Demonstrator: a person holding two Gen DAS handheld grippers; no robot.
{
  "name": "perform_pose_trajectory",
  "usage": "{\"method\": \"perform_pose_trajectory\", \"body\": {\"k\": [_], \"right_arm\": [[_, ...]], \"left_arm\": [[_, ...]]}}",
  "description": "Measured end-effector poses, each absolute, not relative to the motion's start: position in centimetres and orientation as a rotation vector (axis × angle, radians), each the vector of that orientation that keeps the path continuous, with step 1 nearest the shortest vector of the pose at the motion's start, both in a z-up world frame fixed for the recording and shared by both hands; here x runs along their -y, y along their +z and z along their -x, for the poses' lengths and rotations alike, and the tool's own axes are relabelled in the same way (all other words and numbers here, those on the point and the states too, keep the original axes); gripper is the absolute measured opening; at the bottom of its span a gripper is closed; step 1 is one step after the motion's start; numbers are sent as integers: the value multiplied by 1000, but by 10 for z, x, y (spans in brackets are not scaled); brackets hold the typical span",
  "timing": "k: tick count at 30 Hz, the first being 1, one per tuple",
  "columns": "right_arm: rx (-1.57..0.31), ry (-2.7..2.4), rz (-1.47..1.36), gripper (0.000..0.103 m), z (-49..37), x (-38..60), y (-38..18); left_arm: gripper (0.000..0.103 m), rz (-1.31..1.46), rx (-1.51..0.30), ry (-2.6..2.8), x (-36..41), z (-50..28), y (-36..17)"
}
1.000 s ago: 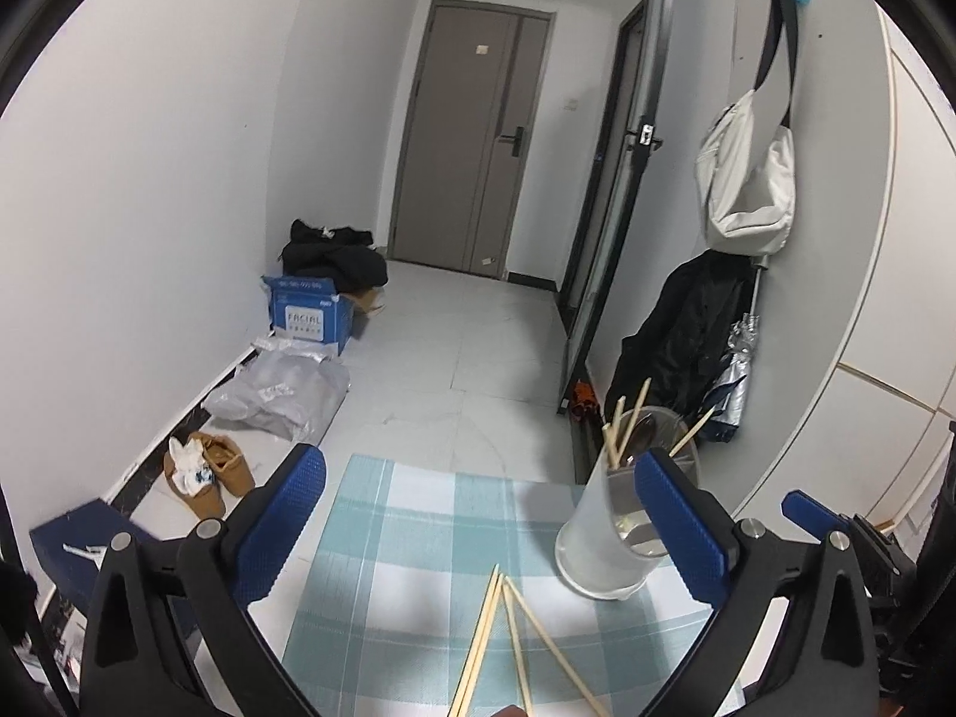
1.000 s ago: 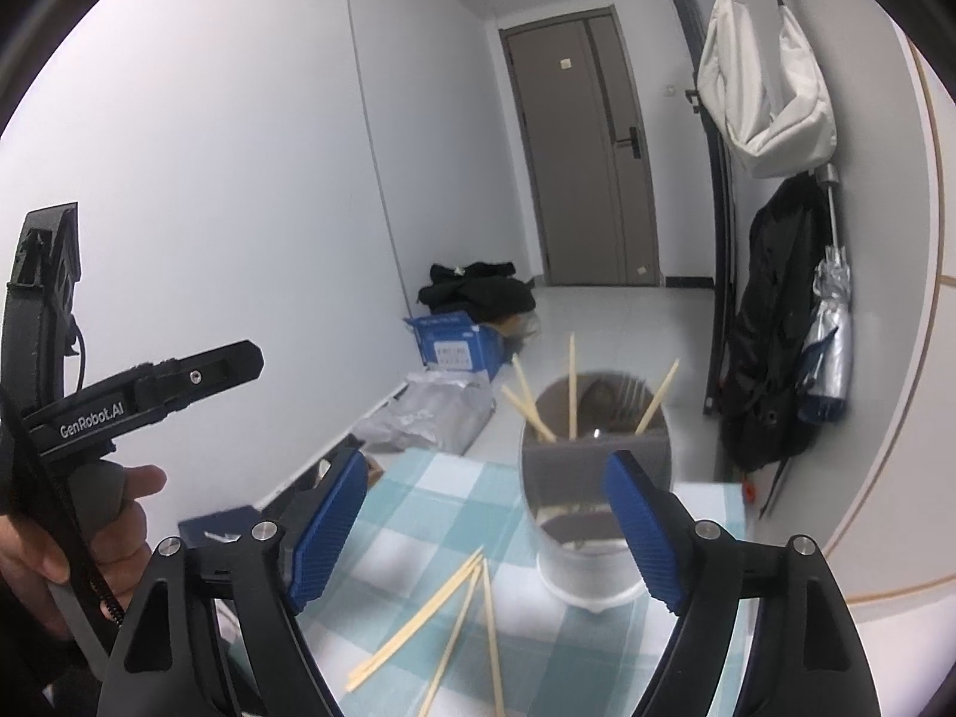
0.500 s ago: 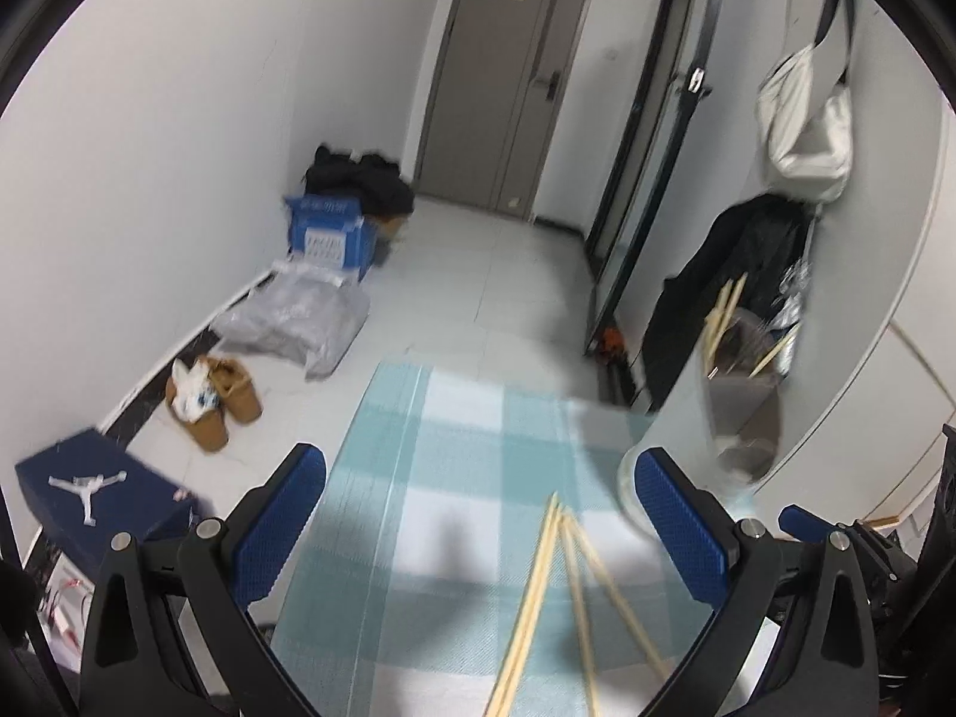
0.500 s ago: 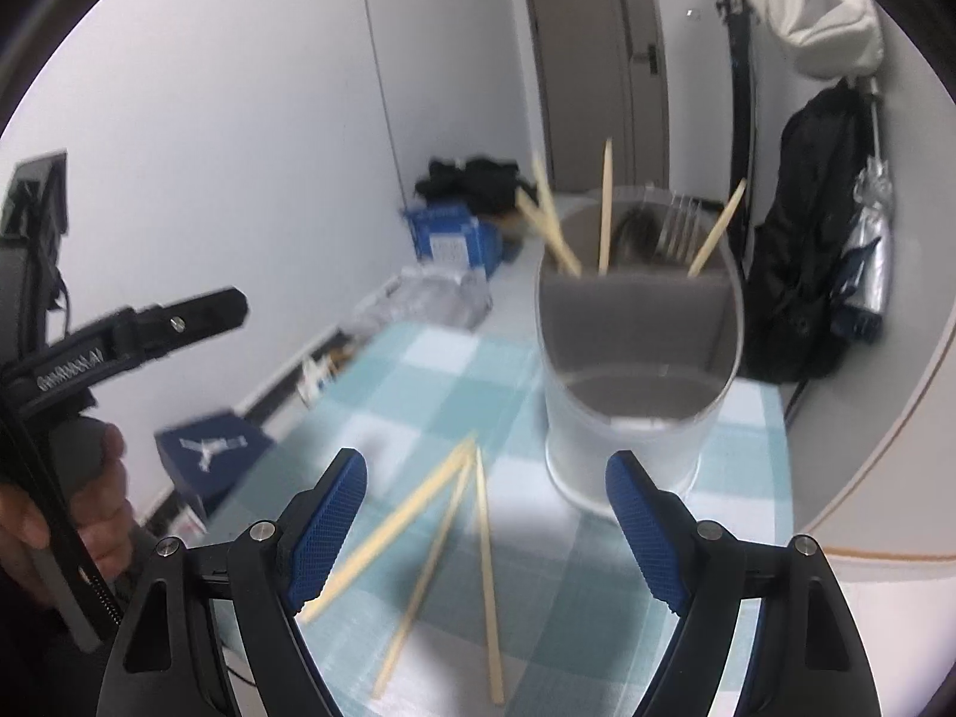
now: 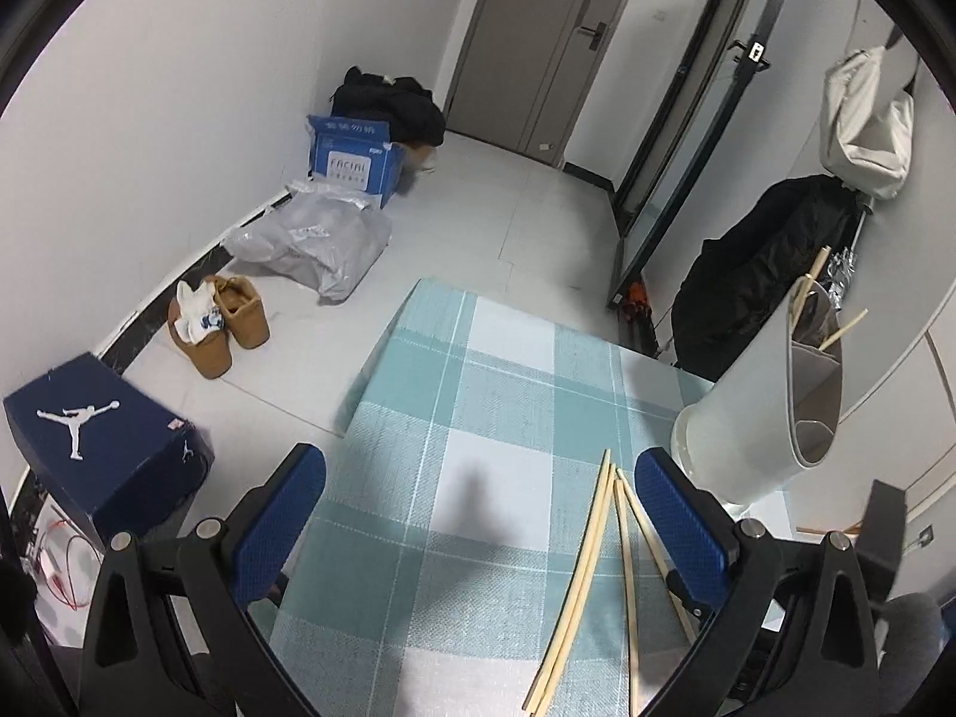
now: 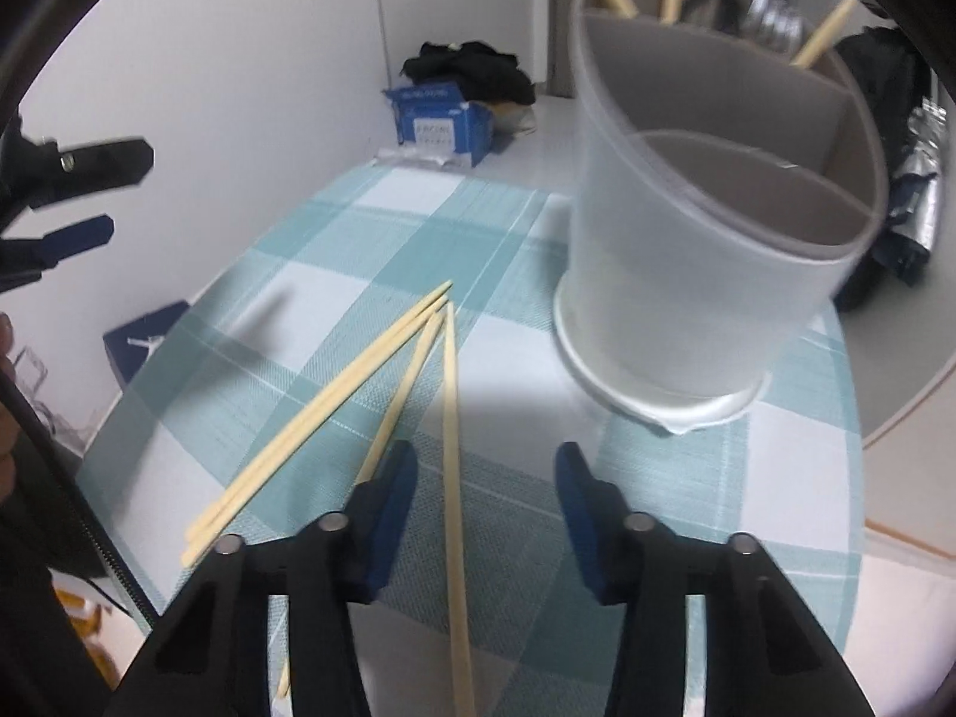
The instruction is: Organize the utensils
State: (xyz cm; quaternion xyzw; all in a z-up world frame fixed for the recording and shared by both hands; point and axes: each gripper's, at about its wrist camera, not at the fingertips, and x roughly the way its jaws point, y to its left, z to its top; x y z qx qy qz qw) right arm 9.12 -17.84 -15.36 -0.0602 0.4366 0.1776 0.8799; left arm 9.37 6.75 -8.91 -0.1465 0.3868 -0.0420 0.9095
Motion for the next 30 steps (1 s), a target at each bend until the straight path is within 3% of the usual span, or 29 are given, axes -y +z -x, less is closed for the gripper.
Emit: {"method": "perform_pose_trajectory", "body": {"k": [2, 9, 20, 30], "right_arm": [[-924, 364, 146, 25, -93, 176, -160], [-964, 384, 163, 5, -95, 170, -163], [-1205, 473, 130, 6, -64, 186, -158], [-1157, 466, 177, 13, -97, 168, -159]], "left_arm": [[102, 308, -798, -82, -69, -94, -89], [102, 328, -820, -80, -71, -96, -92], [102, 384, -817, -38, -81, -95, -87], [102, 226, -833, -38, -62, -98, -94]]}}
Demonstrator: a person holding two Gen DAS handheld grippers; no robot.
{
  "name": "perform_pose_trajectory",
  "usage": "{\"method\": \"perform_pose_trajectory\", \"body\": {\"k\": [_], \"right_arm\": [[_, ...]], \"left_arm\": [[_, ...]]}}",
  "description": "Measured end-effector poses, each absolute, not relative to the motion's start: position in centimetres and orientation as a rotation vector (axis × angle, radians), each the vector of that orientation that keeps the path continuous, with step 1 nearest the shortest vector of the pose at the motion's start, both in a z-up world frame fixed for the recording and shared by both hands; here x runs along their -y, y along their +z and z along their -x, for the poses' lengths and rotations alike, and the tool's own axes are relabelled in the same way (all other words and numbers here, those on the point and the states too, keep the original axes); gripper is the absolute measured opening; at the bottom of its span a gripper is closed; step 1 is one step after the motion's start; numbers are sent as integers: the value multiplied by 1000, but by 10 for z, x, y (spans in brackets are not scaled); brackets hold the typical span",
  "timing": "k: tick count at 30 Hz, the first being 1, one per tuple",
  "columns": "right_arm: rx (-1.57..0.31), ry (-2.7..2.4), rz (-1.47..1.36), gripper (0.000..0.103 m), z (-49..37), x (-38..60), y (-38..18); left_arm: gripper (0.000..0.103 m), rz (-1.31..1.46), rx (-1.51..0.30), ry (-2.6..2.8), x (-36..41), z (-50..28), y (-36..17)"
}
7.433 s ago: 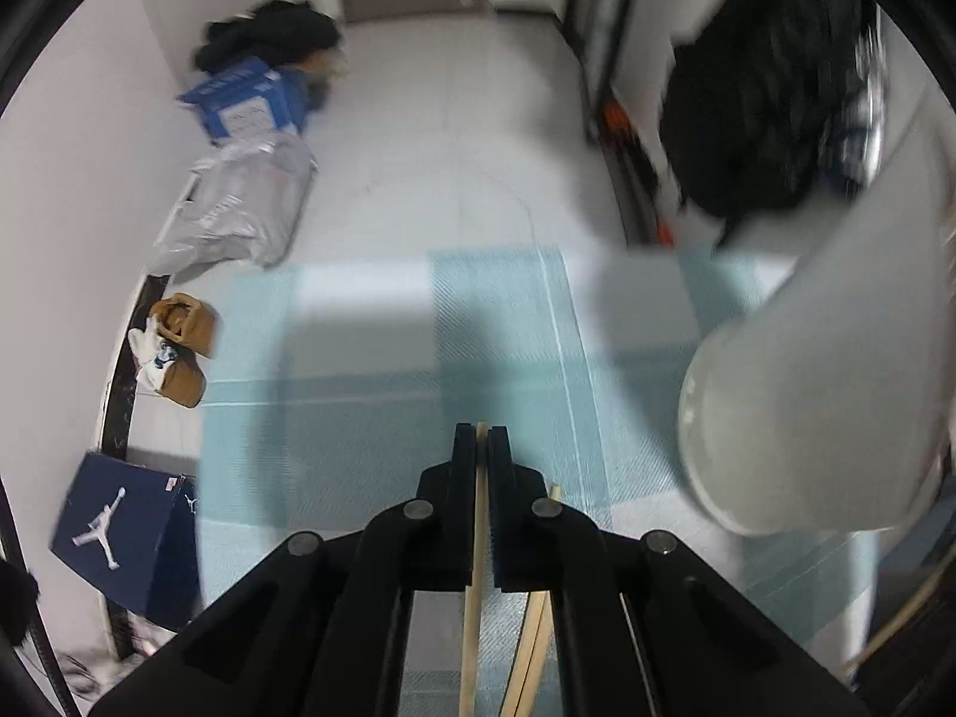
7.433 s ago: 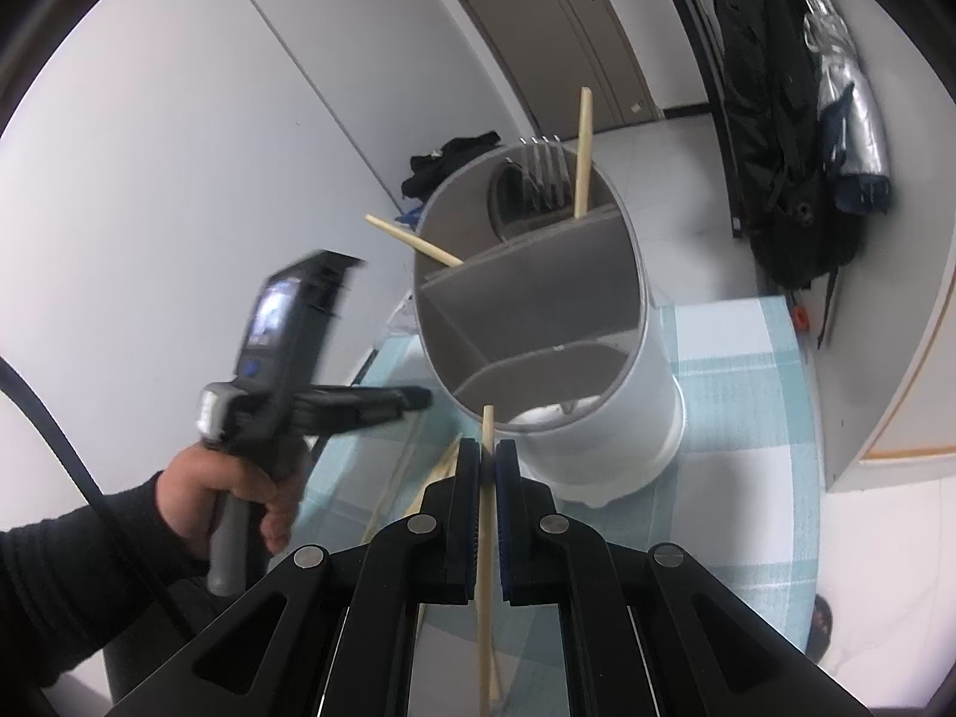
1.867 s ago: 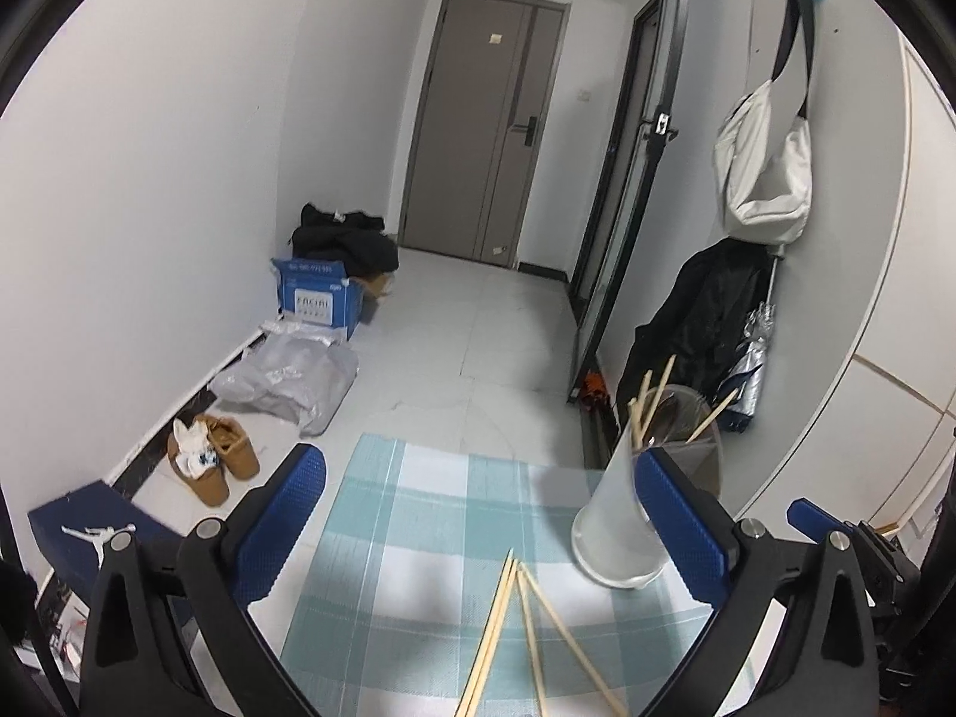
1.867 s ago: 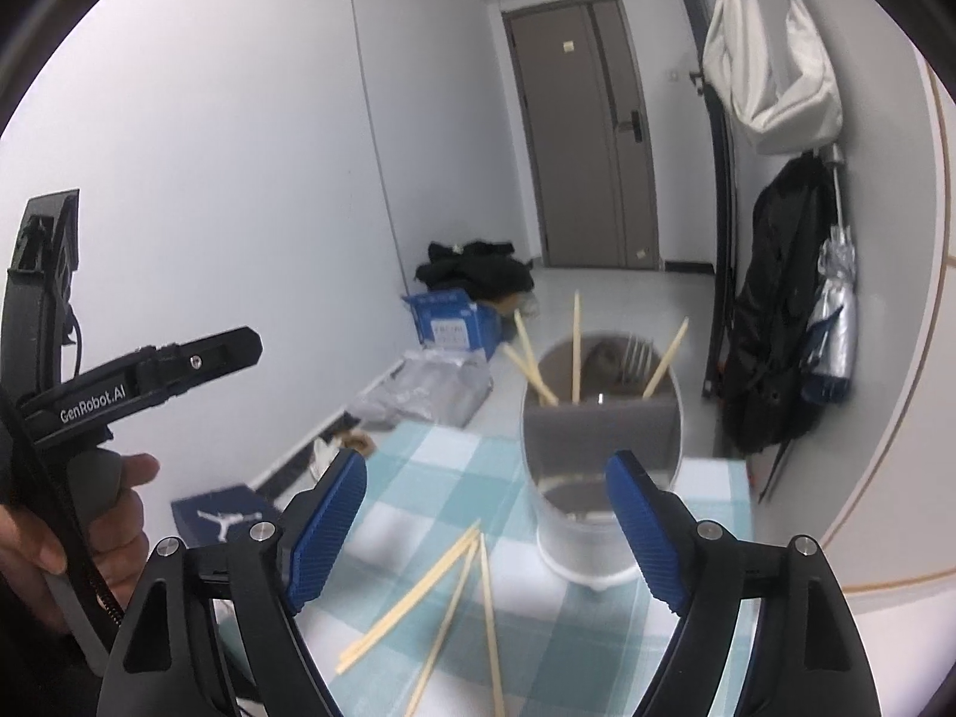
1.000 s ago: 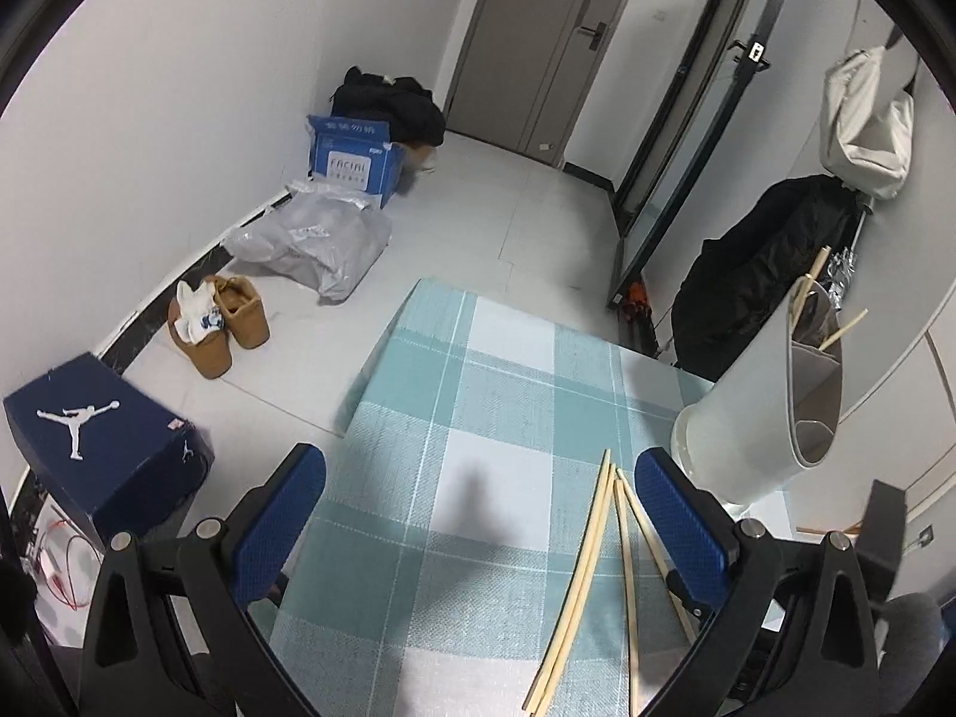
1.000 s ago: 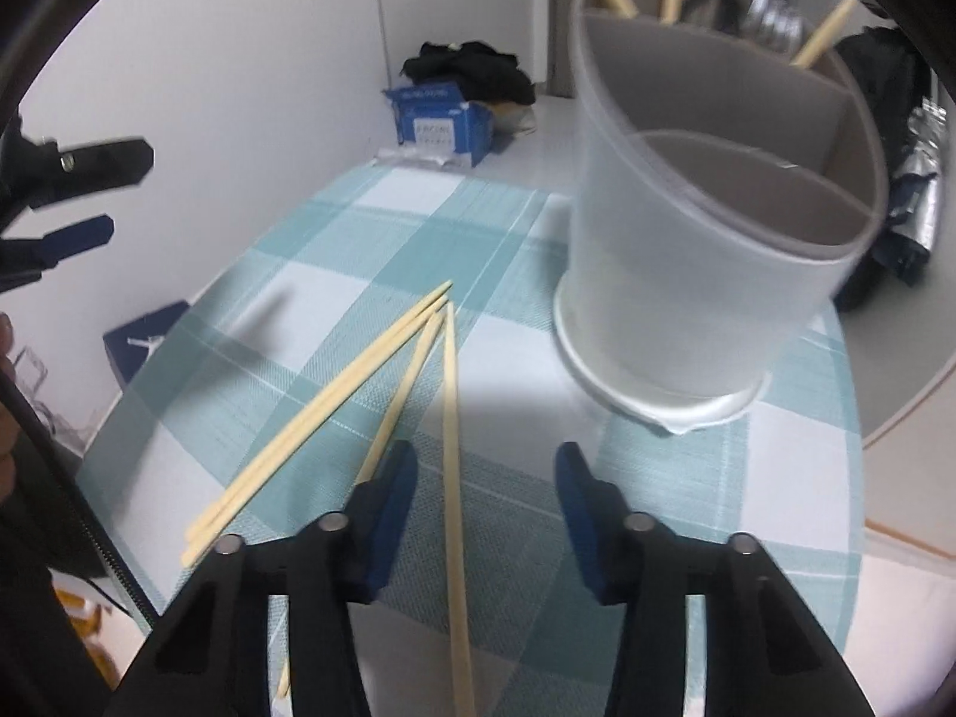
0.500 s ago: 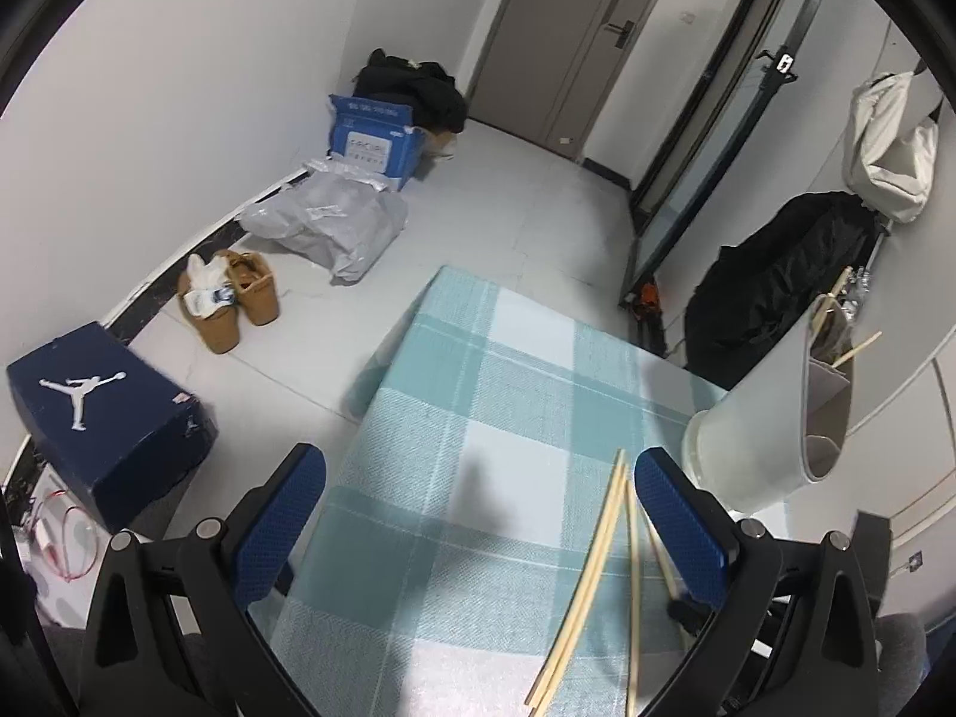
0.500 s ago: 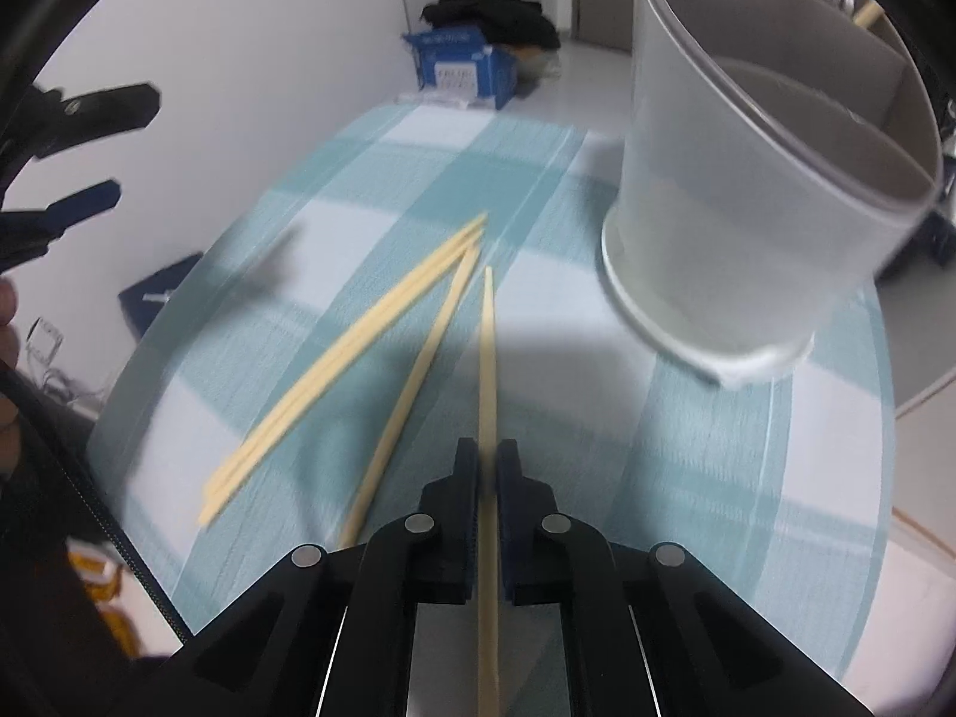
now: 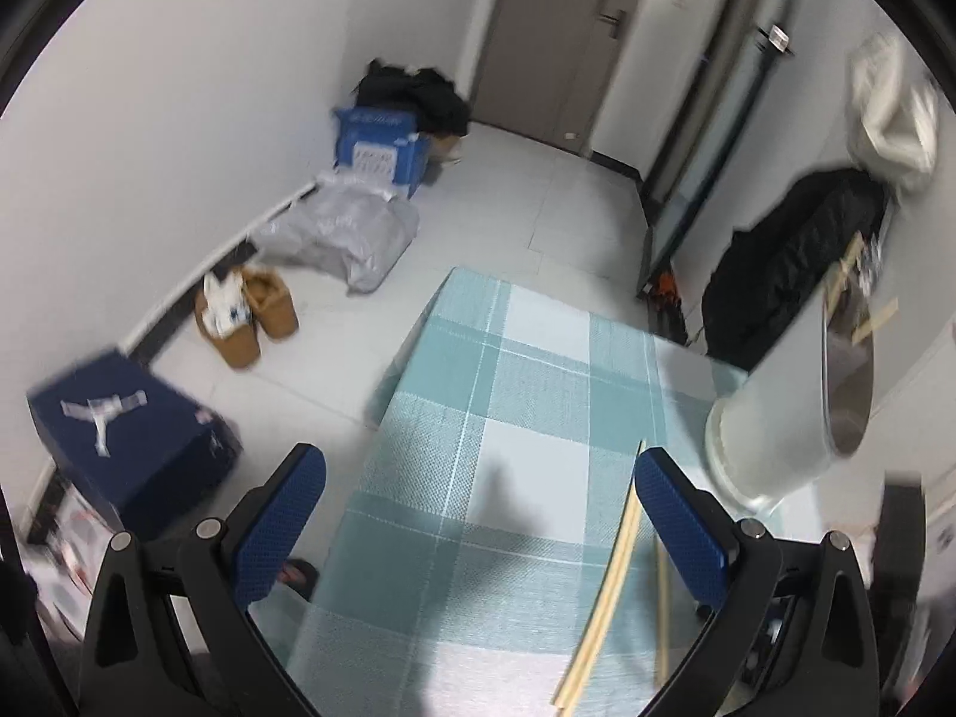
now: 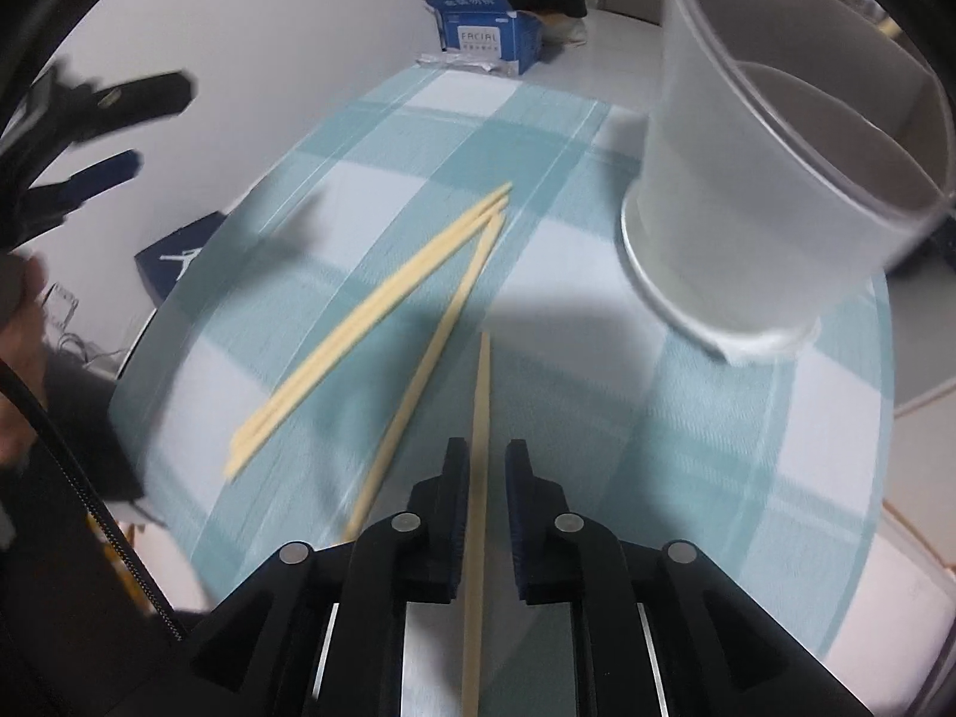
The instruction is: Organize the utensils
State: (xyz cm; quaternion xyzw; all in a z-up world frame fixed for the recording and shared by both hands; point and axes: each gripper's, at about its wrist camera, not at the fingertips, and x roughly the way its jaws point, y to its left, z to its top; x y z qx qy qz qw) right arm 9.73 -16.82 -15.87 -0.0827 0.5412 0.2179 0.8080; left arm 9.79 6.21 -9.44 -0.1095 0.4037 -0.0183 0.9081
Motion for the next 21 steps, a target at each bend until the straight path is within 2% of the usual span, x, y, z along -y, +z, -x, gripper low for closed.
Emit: {"method": "perform_pose_trajectory", "body": {"k": [4, 7, 9, 21], "right_arm": [[-1133, 479, 181, 14, -113, 159, -161], [-1112, 493, 199, 5, -115, 156, -160], [-1109, 506, 182, 4, -116, 159, -159], [-911, 527, -173, 4, -98, 230, -95]], "left_arm": [[102, 175, -896, -98, -51, -101, -106], [102, 155, -972, -136, -42, -110, -121], [102, 129, -1029, -160, -31, -119, -129], [102, 12, -1167, -159, -4, -142, -146]]}}
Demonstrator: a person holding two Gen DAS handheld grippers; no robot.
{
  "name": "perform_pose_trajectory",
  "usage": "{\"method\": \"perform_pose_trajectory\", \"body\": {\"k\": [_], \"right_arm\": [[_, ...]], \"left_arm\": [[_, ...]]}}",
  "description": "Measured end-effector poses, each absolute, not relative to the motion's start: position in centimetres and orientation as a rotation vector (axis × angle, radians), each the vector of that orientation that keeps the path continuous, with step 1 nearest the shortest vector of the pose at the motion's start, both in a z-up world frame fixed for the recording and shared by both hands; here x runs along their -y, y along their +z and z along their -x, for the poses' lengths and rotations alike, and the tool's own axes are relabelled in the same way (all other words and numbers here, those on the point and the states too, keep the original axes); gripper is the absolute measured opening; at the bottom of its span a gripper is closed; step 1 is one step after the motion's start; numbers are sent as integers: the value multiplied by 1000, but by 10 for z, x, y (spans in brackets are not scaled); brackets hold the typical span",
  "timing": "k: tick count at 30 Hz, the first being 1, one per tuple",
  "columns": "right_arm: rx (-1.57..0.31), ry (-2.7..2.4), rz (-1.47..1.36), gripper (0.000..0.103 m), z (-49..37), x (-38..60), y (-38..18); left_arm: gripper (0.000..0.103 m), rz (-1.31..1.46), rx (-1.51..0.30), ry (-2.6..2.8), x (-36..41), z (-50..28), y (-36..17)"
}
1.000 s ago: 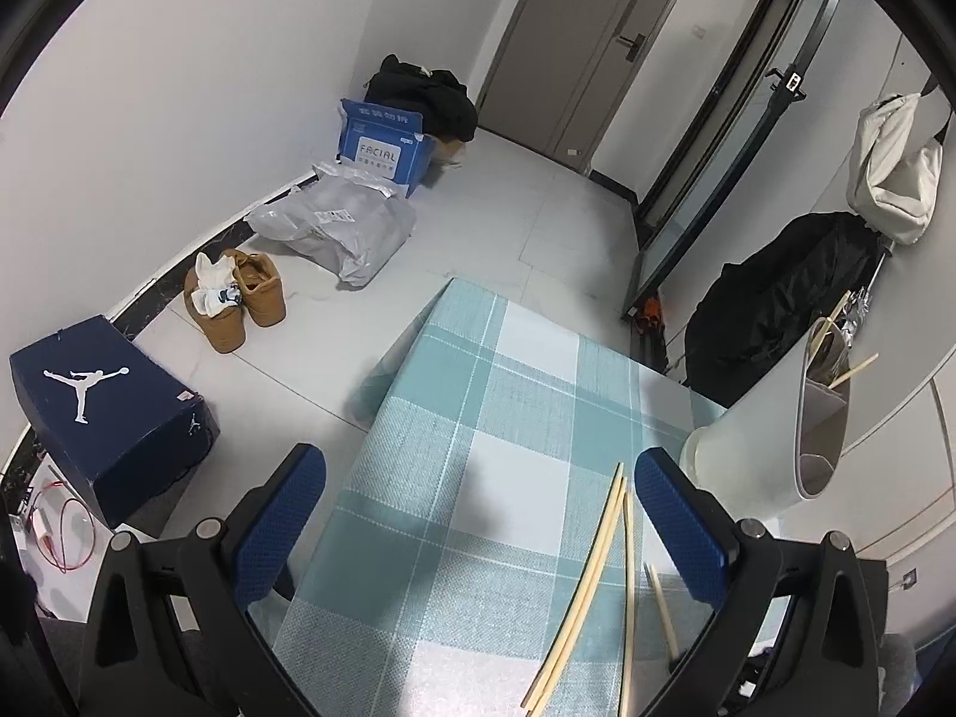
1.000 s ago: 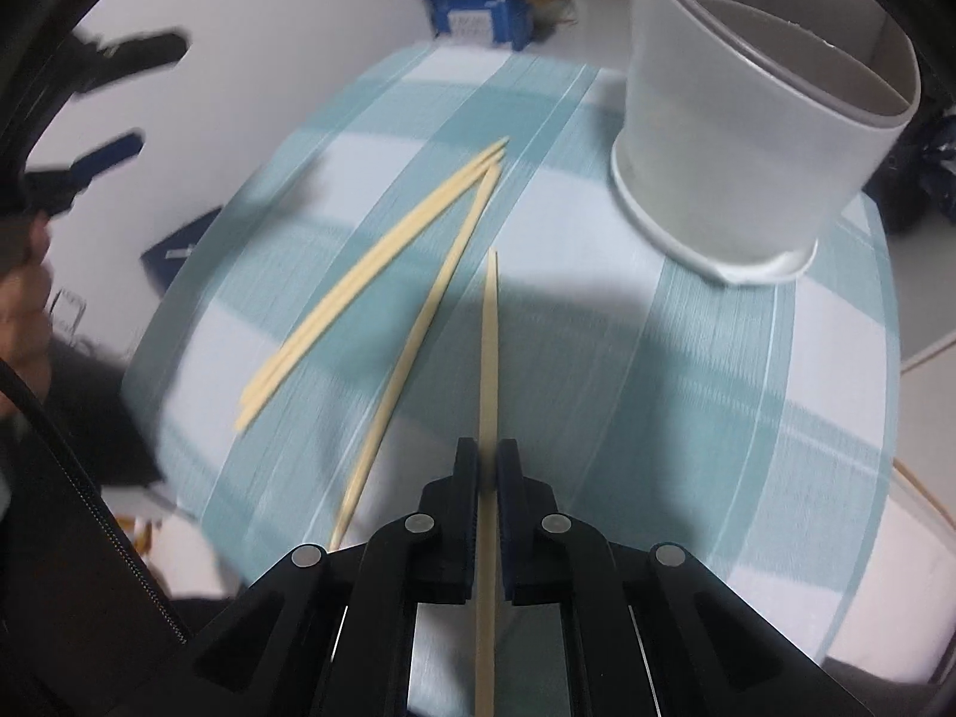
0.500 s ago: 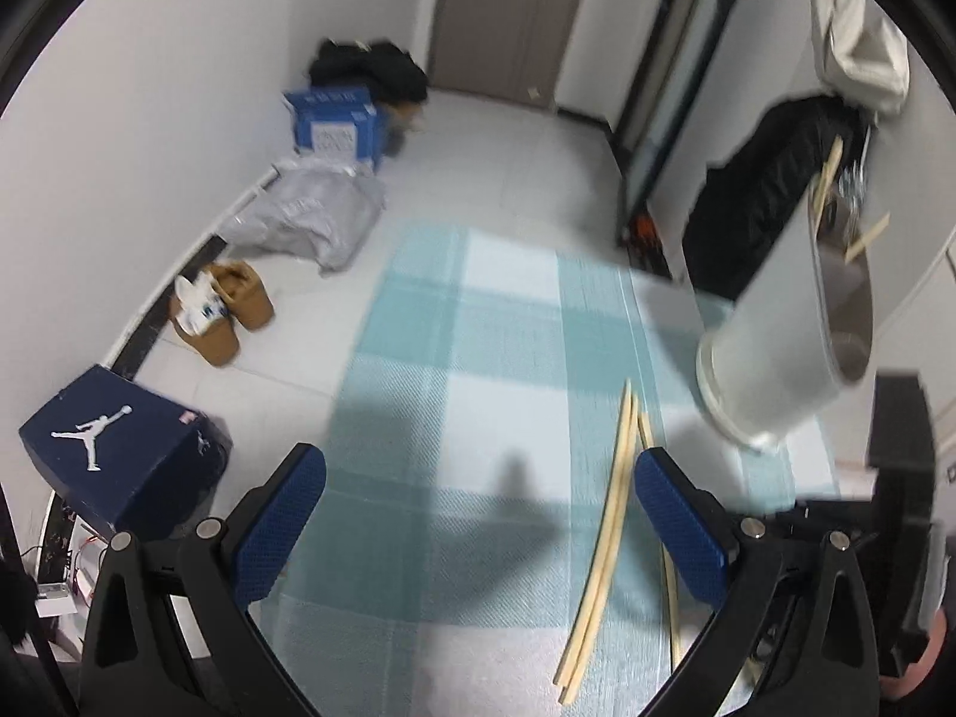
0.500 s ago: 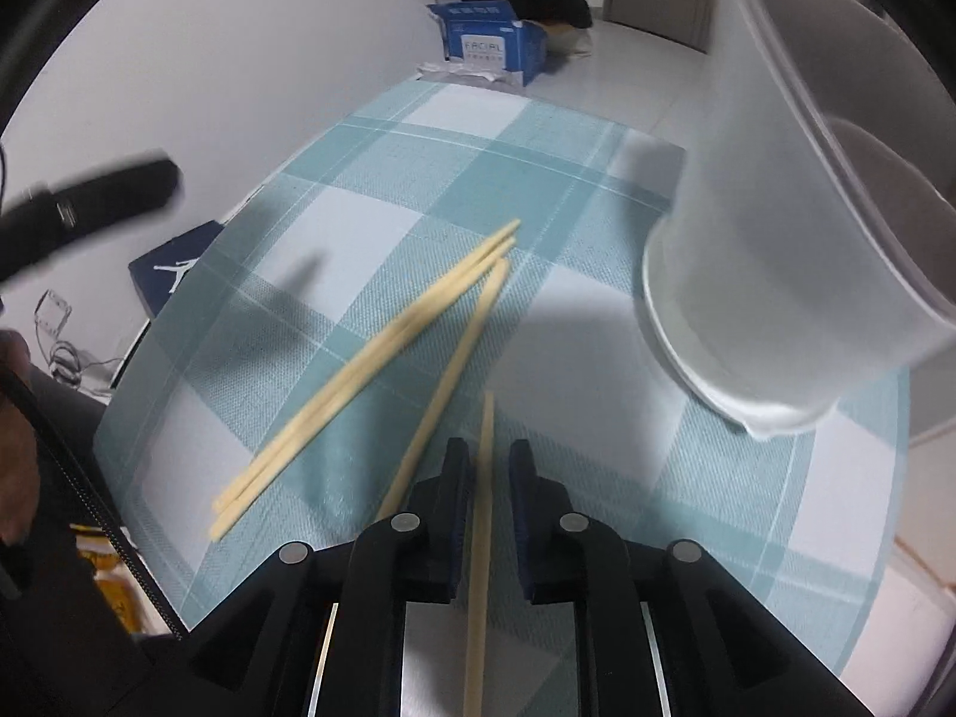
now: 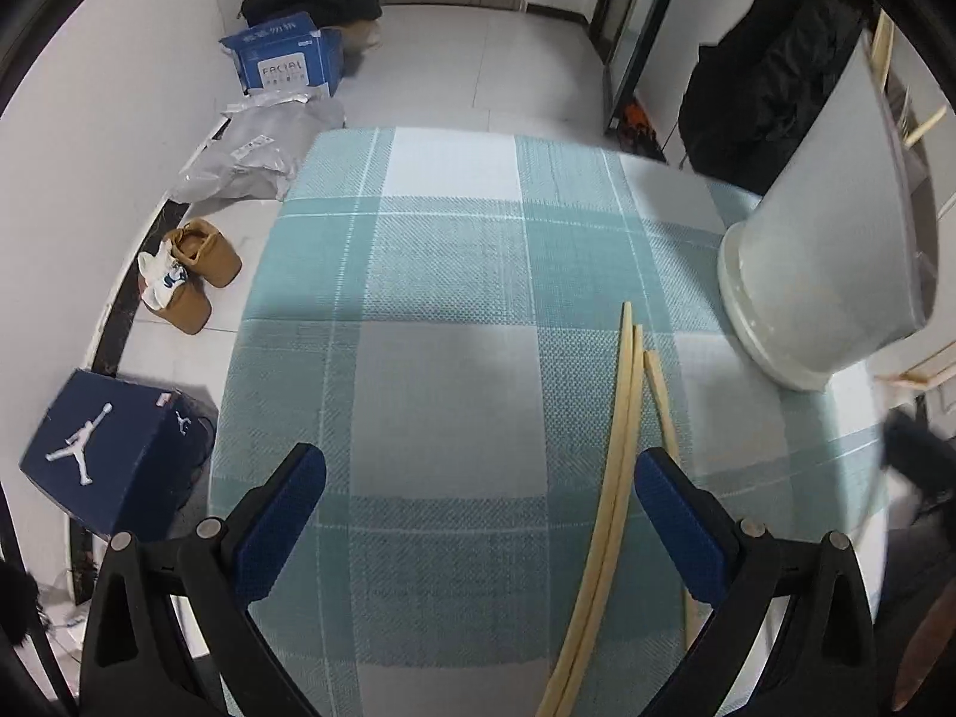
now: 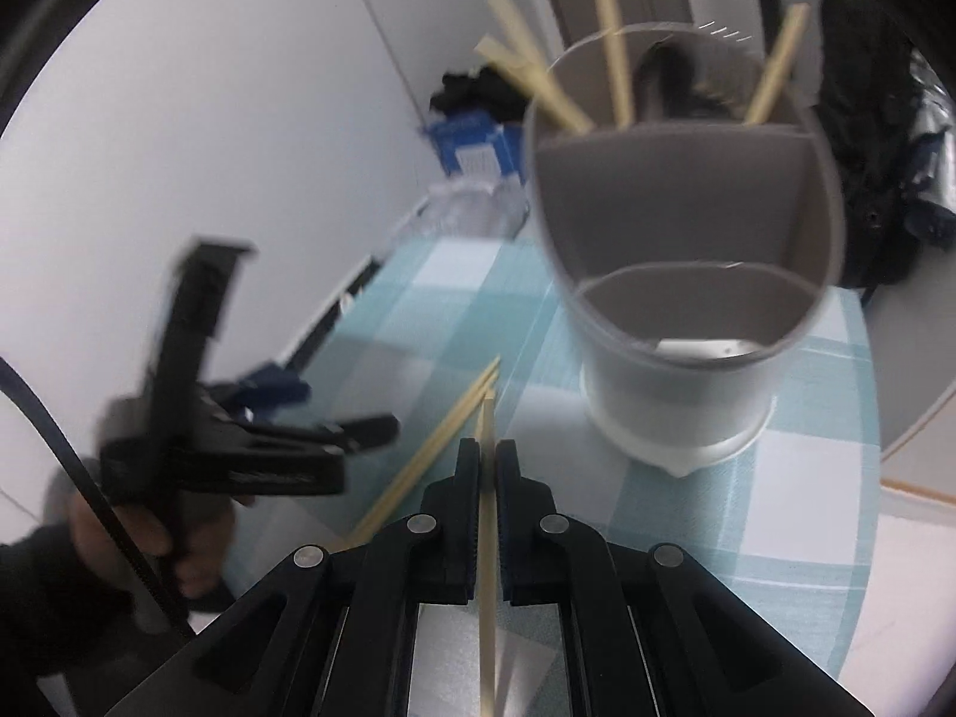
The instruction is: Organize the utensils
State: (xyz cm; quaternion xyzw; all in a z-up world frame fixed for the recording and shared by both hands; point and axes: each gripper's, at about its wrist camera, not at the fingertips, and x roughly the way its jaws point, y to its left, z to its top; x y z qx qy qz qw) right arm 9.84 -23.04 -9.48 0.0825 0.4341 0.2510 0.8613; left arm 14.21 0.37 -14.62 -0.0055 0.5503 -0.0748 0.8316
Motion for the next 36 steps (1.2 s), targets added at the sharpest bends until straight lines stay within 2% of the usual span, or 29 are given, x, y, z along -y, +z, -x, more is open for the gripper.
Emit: {"method": "perform_pose_trajectory", "body": {"k": [14, 18, 23, 36], "right_arm": [[-836, 517, -340, 4, -90, 279, -77], [-811, 526, -349, 4, -73, 283, -70], [-809, 531, -367, 4, -54, 284, -67], [-811, 531, -368, 4, -69, 286, -65]], "left_arm": [[101, -203, -1191, -154, 24, -154, -155], [91, -193, -1222, -182, 24, -159, -152], [91, -227, -1209, -182, 29, -155, -147], [91, -189, -1248, -207, 25, -170, -154]]}}
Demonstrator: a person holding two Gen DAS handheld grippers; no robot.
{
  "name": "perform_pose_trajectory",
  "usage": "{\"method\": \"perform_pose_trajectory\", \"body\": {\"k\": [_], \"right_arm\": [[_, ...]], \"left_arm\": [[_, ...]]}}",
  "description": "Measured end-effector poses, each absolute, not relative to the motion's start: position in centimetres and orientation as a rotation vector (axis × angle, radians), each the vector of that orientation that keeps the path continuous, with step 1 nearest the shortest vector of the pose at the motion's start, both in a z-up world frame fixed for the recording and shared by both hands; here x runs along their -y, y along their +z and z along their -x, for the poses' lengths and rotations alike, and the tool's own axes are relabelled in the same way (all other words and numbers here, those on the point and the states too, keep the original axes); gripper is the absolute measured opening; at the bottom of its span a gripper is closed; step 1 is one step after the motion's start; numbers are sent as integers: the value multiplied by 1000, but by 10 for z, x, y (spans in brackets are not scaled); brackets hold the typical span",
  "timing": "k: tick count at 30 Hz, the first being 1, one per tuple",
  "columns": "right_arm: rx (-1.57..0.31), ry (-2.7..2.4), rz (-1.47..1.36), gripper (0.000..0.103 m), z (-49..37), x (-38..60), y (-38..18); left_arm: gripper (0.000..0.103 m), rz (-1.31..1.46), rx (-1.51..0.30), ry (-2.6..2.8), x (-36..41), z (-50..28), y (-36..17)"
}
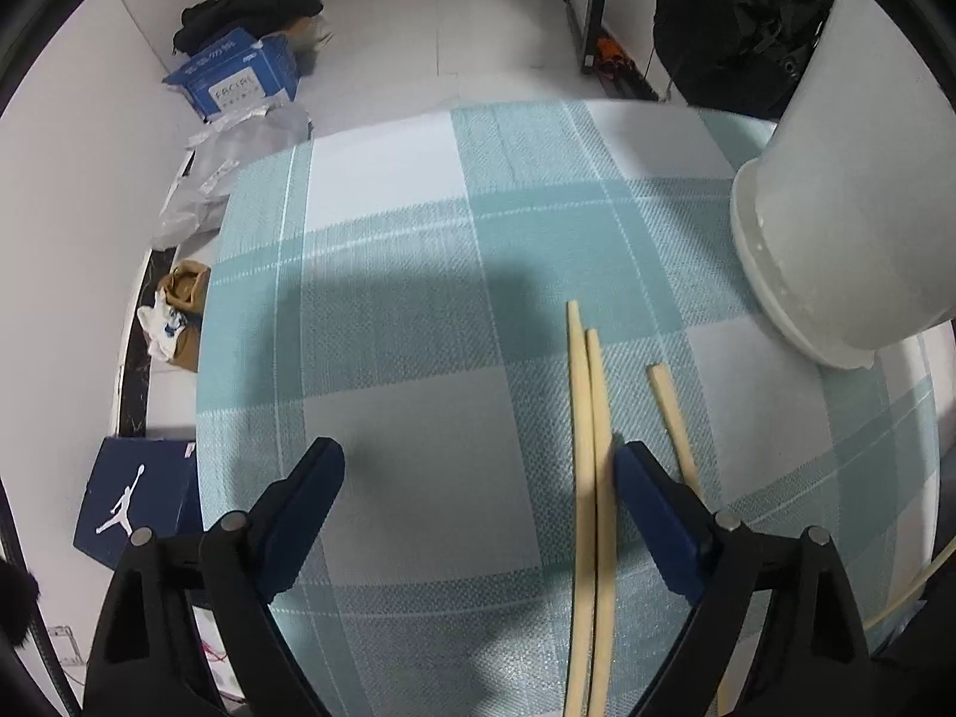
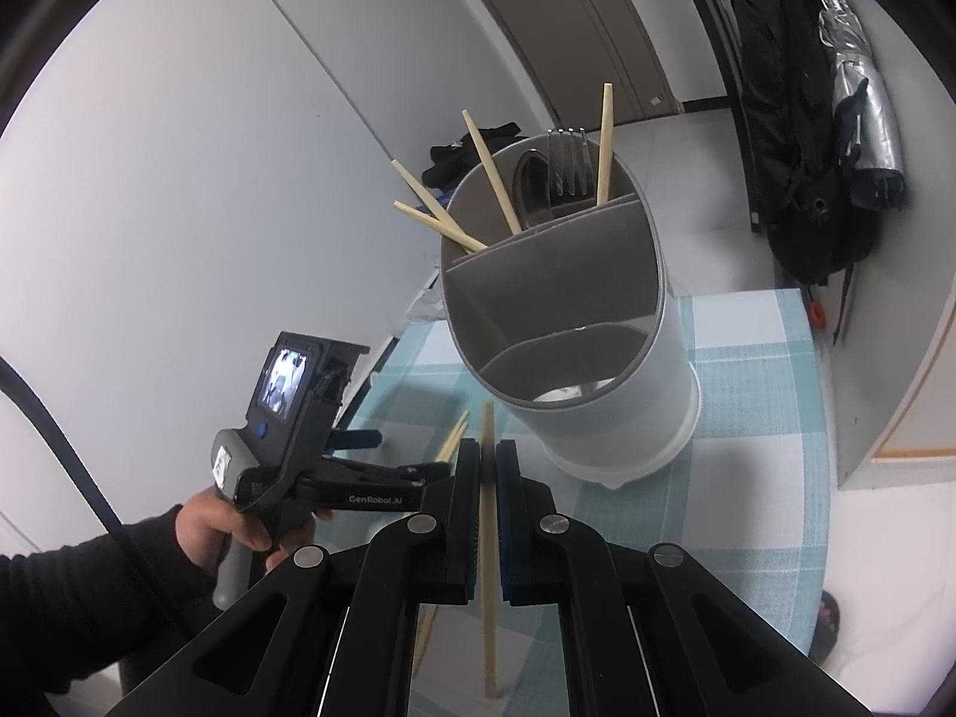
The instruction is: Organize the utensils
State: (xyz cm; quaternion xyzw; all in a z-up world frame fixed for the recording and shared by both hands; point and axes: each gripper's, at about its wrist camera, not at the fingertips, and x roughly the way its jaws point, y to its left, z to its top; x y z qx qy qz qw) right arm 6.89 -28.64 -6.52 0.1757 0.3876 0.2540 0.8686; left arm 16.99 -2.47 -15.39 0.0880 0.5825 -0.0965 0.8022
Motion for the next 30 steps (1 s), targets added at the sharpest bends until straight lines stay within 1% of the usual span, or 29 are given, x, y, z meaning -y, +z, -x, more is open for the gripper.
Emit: {"method": "perform_pose_trajectory", "body": {"k": [11, 18, 20, 22, 23, 26, 28, 29, 30], "right_arm": [[-818, 533, -365, 4, -73, 286, -68], [-816, 532, -363, 4, -74, 287, -68], [-814, 531, -365, 4, -73, 287, -68], [-811, 531, -367, 4, -73, 287, -68], [-810, 531, -368, 4, -73, 287, -68], [-810, 528, -369, 4, -74, 288, -69], [-811, 527, -371, 4, -75, 288, -69], [-810, 527, -371, 4, -75, 289, -68], [-808, 526, -368, 4, -74, 288, -68]], "left_arm": [[90, -127, -1282, -167, 7, -174, -160], [91, -203, -1254, -182, 22, -177, -158], [89, -200, -1253, -176, 22, -181, -157], [78, -196, -1251, -188, 25, -187, -156], [75, -209, -1244, -187, 29, -190, -154], [53, -203, -1243, -202, 31, -194, -153], [27, -135, -1254, -206, 28, -199, -152], [21, -118, -1254, -186, 25, -201, -151], [10, -84, -1263, -186, 23, -203, -151]]}}
